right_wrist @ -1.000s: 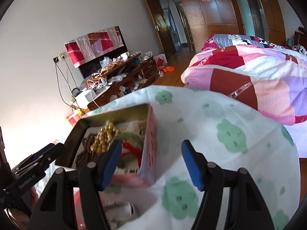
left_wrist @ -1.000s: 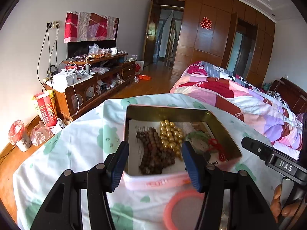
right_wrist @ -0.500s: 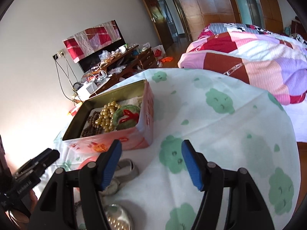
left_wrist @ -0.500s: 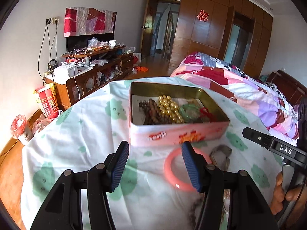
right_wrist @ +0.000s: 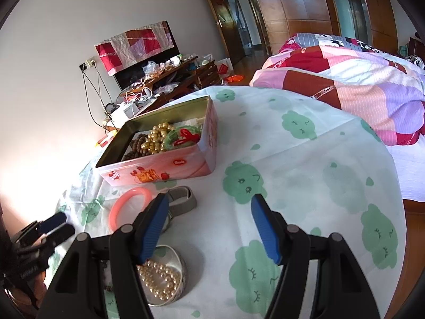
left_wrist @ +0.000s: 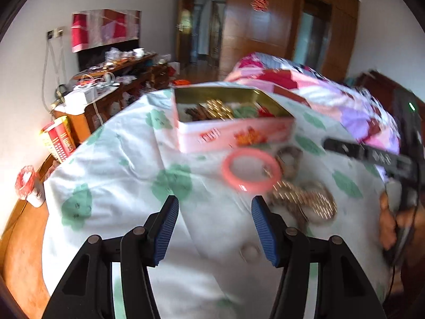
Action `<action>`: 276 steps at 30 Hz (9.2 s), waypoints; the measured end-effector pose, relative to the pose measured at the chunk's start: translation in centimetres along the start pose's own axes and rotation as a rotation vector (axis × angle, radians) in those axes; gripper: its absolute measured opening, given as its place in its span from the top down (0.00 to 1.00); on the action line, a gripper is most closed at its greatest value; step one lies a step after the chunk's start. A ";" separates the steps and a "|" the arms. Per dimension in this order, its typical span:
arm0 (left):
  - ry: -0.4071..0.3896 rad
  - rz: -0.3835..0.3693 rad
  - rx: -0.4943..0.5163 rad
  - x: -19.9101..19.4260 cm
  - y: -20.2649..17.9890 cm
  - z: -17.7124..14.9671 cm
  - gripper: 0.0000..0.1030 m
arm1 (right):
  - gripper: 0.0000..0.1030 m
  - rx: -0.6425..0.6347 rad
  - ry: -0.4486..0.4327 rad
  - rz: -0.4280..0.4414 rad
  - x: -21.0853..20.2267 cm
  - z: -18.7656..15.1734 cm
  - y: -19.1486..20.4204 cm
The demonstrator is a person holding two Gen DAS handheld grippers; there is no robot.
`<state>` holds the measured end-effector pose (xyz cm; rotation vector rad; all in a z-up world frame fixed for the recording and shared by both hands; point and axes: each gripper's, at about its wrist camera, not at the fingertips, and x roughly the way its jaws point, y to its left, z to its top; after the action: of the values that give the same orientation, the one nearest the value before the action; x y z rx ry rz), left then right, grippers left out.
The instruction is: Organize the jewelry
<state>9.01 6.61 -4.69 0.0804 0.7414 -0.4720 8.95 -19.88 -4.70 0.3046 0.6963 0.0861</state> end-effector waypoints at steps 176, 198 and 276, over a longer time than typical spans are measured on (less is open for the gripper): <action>-0.028 -0.024 -0.062 14.5 1.5 13.2 0.73 | 0.35 -0.188 -0.028 0.084 12.2 11.5 3.7; -0.167 0.051 -0.071 10.5 1.4 12.0 0.43 | 0.20 0.019 -0.192 -0.109 6.2 9.6 -0.7; 0.137 -0.050 0.009 2.5 -4.7 -0.7 0.43 | 0.94 -0.136 0.094 0.262 -1.6 -0.8 3.8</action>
<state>8.03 1.60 -6.41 0.1034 0.8771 -0.5213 7.34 -16.32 -3.09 0.2612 0.7372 0.3978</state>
